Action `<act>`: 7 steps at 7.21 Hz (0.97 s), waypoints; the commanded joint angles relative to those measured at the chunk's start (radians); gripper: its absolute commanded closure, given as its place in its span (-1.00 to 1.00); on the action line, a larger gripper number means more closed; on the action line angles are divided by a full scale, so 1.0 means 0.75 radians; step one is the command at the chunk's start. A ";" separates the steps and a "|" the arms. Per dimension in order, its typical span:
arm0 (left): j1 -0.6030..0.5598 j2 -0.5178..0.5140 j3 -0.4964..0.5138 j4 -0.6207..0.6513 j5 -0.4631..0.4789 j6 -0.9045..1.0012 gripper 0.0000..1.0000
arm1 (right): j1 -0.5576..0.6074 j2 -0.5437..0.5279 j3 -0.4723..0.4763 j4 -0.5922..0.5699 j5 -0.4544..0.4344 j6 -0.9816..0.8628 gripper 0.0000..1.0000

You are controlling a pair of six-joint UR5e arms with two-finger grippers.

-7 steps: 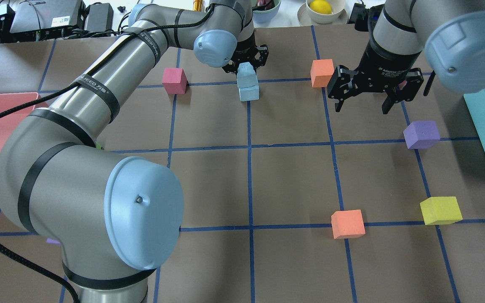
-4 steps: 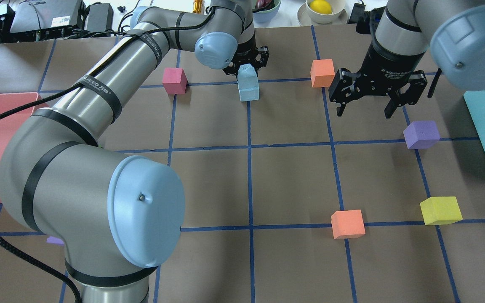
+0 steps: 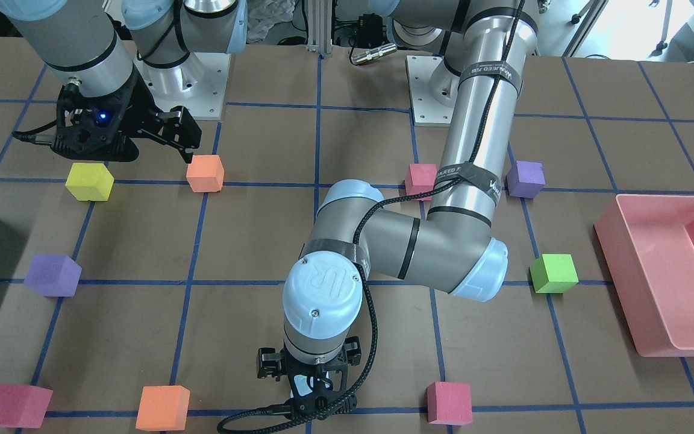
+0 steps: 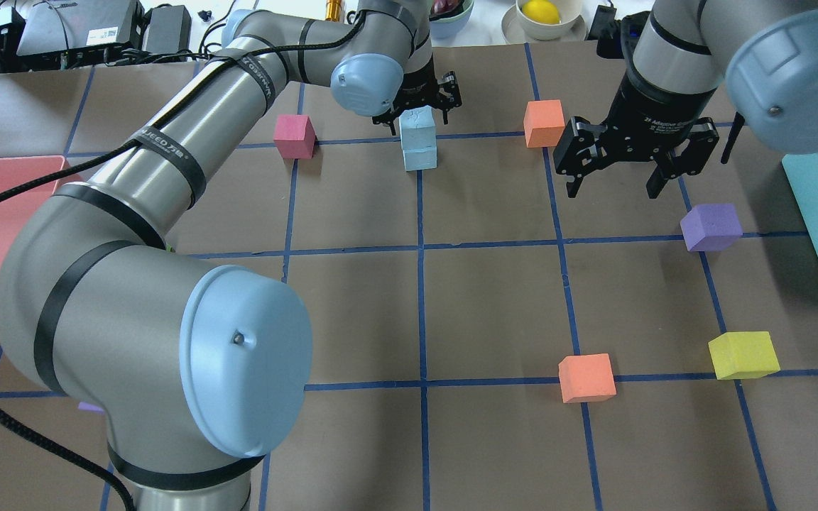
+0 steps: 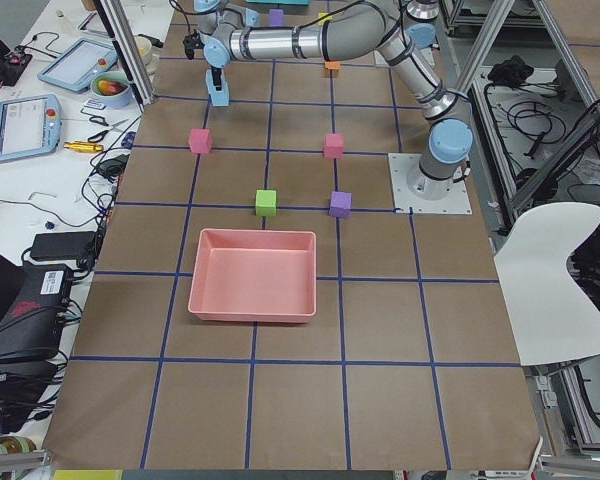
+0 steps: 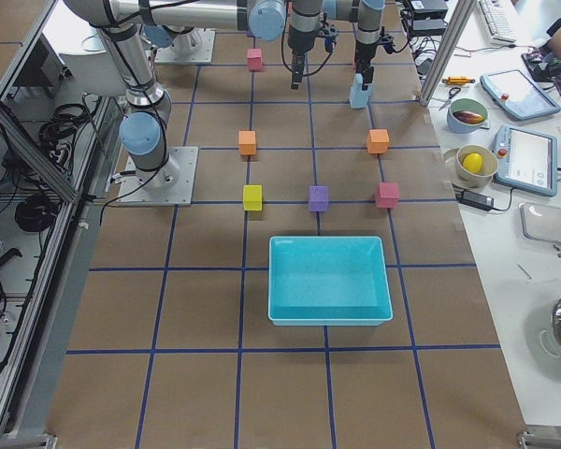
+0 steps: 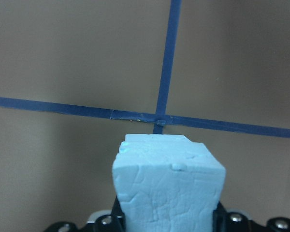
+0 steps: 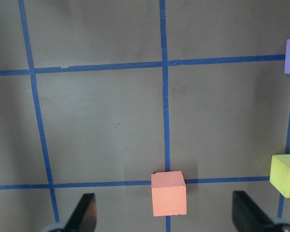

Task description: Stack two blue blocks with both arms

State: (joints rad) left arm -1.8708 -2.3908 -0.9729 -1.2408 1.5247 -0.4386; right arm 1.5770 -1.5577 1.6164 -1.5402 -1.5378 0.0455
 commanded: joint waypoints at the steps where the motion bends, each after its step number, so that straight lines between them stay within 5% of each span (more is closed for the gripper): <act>1: 0.019 0.131 -0.002 -0.134 0.006 0.065 -1.00 | 0.000 0.001 0.003 -0.002 0.001 -0.005 -1.00; 5: 0.224 0.540 -0.032 -0.741 0.031 0.558 -1.00 | 0.000 0.001 0.005 -0.002 -0.007 -0.005 -1.00; 7: 0.279 0.746 -0.235 -0.771 0.027 0.562 -1.00 | 0.000 0.001 0.007 -0.002 -0.011 -0.005 -1.00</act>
State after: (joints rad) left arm -1.6892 -1.9306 -1.0574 -1.7963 1.5462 -0.0287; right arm 1.5775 -1.5569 1.6203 -1.5417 -1.5415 0.0414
